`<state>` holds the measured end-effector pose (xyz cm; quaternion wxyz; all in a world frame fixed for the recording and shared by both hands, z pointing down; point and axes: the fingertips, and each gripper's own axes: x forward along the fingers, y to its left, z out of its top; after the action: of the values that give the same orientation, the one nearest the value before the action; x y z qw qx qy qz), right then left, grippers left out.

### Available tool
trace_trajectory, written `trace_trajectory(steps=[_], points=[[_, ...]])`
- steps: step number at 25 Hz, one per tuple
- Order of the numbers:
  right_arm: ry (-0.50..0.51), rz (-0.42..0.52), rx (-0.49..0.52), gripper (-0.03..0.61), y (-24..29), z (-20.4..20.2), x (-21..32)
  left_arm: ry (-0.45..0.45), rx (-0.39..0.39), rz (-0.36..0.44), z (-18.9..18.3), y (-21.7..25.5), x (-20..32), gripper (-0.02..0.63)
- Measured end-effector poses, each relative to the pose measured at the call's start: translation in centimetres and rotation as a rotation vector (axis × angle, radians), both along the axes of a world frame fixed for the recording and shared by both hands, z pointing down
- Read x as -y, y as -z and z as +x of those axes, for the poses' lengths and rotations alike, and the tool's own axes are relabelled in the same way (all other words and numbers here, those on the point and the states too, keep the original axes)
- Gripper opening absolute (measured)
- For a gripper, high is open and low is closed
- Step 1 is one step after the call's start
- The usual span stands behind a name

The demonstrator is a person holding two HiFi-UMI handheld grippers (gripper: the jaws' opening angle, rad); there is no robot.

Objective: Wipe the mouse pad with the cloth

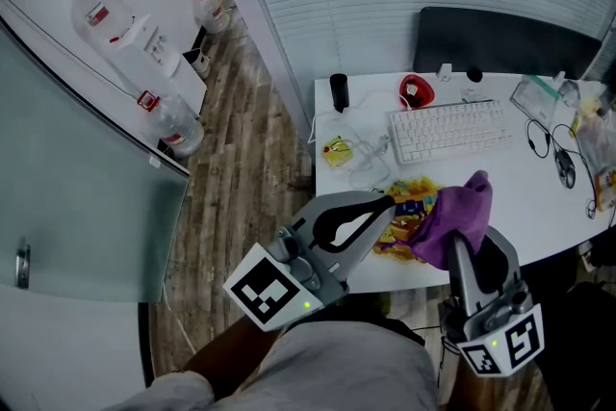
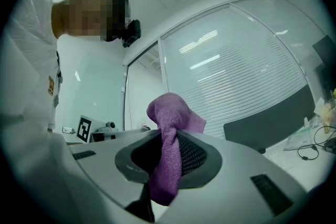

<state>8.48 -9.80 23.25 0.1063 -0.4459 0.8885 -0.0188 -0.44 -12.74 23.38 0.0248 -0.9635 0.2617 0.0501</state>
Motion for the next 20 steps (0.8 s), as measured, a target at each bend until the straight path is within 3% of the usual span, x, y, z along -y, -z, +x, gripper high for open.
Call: trace_trajectory(steps=[20], points=[[0.002,-0.011,-0.008,0.064,-0.59,-0.52,-0.10,0.018,-0.004,-0.002,-0.68,-0.21,-0.09,0.015]])
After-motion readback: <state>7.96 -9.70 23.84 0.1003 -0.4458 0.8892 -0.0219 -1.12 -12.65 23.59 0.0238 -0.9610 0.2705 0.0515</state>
